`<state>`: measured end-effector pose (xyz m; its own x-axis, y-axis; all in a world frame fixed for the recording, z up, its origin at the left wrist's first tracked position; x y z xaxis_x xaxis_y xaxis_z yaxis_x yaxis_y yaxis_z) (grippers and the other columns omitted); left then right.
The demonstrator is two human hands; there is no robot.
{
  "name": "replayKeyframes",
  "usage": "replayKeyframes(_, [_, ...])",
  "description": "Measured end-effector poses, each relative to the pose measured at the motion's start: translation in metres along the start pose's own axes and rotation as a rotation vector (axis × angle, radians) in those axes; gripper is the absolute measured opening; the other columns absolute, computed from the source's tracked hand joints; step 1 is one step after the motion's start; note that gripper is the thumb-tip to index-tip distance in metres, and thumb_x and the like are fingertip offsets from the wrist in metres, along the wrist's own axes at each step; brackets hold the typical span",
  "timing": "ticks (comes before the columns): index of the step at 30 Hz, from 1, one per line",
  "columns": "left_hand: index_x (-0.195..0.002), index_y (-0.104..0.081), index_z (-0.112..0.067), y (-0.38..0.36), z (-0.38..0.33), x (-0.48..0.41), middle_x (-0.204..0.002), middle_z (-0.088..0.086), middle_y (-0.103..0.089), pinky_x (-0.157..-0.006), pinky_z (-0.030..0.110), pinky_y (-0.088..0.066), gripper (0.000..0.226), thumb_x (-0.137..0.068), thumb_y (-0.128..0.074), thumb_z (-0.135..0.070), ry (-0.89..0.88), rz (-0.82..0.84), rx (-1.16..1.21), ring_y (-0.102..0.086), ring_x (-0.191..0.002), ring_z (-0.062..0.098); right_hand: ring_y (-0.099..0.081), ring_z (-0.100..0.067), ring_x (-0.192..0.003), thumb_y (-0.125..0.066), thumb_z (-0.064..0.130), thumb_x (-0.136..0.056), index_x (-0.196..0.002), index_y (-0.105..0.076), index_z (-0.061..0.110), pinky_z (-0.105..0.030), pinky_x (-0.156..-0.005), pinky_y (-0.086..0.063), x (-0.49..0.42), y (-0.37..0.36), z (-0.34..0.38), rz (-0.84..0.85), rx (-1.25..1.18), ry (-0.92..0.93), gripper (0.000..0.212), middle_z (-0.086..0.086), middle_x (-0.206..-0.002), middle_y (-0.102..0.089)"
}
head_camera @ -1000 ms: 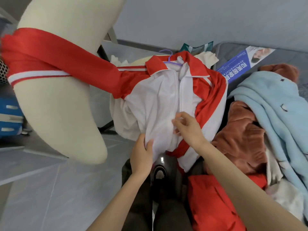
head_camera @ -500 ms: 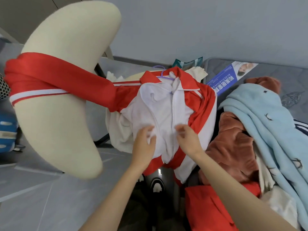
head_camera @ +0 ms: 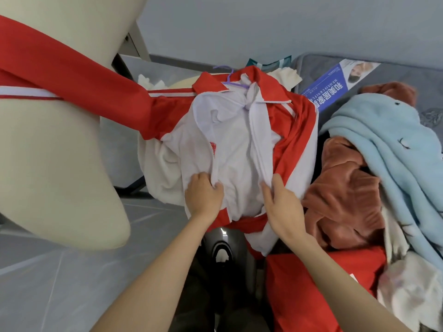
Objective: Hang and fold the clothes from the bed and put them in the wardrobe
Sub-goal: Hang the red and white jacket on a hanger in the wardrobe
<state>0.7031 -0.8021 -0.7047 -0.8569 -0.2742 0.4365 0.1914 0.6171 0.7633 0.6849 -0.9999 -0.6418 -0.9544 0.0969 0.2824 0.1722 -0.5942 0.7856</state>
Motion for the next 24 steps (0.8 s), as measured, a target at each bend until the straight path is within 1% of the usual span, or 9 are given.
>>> replayKeyframes(3, [-0.083, -0.045, -0.013, 0.016, -0.007, 0.007, -0.077, -0.002, -0.049, -0.056, 0.028, -0.033, 0.015, -0.094, -0.049, -0.022, -0.084, 0.012, 0.114, -0.051, -0.07, 0.018, -0.049, -0.038, -0.06, -0.038, 0.034, -0.101, -0.081, -0.027, 0.021, -0.043, -0.056, -0.038, -0.005, 0.038, 0.02, -0.108, -0.049, 0.003, 0.026, -0.005, -0.057, -0.044])
replayKeyframes(5, [-0.081, -0.041, -0.02, 0.038, -0.015, 0.016, -0.066, -0.008, -0.045, -0.051, 0.022, -0.029, 0.018, -0.097, -0.049, -0.022, -0.165, -0.021, 0.165, -0.047, -0.06, 0.011, -0.043, -0.027, -0.054, -0.04, 0.032, -0.101, -0.076, -0.028, 0.021, -0.04, -0.055, -0.035, -0.013, 0.063, 0.041, -0.198, -0.13, 0.01, 0.029, -0.001, -0.054, -0.039])
replayKeyframes(10, [-0.103, -0.055, -0.018, 0.104, -0.047, 0.013, -0.086, -0.006, -0.056, -0.059, 0.018, -0.033, 0.011, -0.099, -0.047, -0.025, -0.262, -0.183, 0.312, -0.05, -0.071, 0.01, -0.035, -0.005, -0.055, -0.049, 0.03, -0.098, -0.071, -0.041, 0.012, -0.029, -0.055, -0.031, -0.057, 0.125, 0.091, -0.458, -0.399, 0.07, 0.034, 0.005, -0.059, -0.04])
replayKeyframes(12, [-0.115, -0.059, -0.016, 0.125, -0.062, -0.001, -0.1, -0.006, -0.058, -0.067, 0.014, -0.032, 0.021, -0.098, -0.049, -0.024, -0.287, -0.26, 0.352, -0.052, -0.083, 0.011, -0.038, -0.002, -0.055, -0.054, 0.029, -0.096, -0.072, -0.043, 0.017, -0.021, -0.055, -0.035, -0.082, 0.124, 0.105, -0.416, -0.494, 0.091, 0.029, 0.009, -0.059, -0.041])
replayKeyframes(14, [-0.125, -0.057, -0.021, 0.127, -0.077, -0.019, -0.108, -0.006, -0.055, -0.07, 0.011, -0.035, 0.029, -0.097, -0.051, -0.022, -0.315, -0.233, 0.378, -0.053, -0.083, 0.006, -0.057, -0.008, -0.07, -0.058, 0.022, -0.095, -0.095, -0.054, 0.02, -0.028, -0.072, -0.05, -0.105, 0.094, 0.105, -0.208, -0.64, 0.048, 0.004, 0.005, -0.073, -0.058])
replayKeyframes(16, [-0.14, -0.043, -0.028, 0.106, -0.08, -0.035, -0.121, -0.004, -0.051, -0.078, 0.01, -0.04, 0.046, -0.096, -0.053, -0.023, -0.269, -0.062, 0.485, -0.054, -0.093, 0.002, -0.062, -0.015, -0.097, -0.06, 0.013, -0.093, -0.129, -0.049, 0.018, -0.032, -0.093, -0.049, -0.109, 0.058, 0.094, -0.016, -0.672, -0.022, 0.037, -0.004, -0.111, -0.063])
replayKeyframes(19, [-0.148, -0.027, -0.03, 0.07, -0.064, -0.028, -0.145, -0.003, -0.036, -0.104, 0.028, -0.038, 0.065, -0.092, -0.059, -0.031, -0.179, 0.032, 0.508, -0.042, -0.128, 0.013, -0.06, -0.012, -0.098, -0.06, 0.007, -0.09, -0.129, -0.053, 0.013, -0.033, -0.095, -0.047, -0.085, 0.027, 0.078, 0.025, -0.388, 0.051, 0.04, 0.003, -0.117, -0.061])
replayKeyframes(21, [-0.147, -0.027, -0.029, 0.053, -0.042, -0.008, -0.146, -0.002, -0.034, -0.107, 0.029, -0.031, 0.074, -0.084, -0.065, -0.038, -0.136, -0.054, 0.468, -0.033, -0.133, 0.013, -0.058, -0.019, -0.104, -0.059, 0.014, -0.088, -0.127, -0.054, 0.016, -0.036, -0.095, -0.043, -0.064, 0.0, 0.066, 0.118, -0.132, 0.151, 0.039, 0.002, -0.115, -0.063])
replayKeyframes(24, [-0.14, -0.034, -0.026, 0.025, -0.01, 0.015, -0.137, -0.001, -0.037, -0.101, 0.027, -0.033, 0.079, -0.075, -0.071, -0.049, -0.001, -0.067, 0.463, -0.036, -0.128, 0.016, -0.044, -0.021, -0.111, -0.056, 0.03, -0.085, -0.133, -0.048, 0.03, -0.034, -0.091, -0.028, -0.04, -0.023, 0.058, 0.177, 0.413, 0.329, 0.049, 0.008, -0.133, -0.05])
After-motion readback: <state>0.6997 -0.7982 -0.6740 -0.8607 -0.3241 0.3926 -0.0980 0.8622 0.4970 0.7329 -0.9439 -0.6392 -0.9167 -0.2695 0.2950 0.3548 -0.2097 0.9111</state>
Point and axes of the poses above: each hand's wrist, its own x-axis away from the middle knuckle, its own y-axis out of the back of the hand, z = x × y, the point moved 10 cm from there along -x, towards the middle knuckle
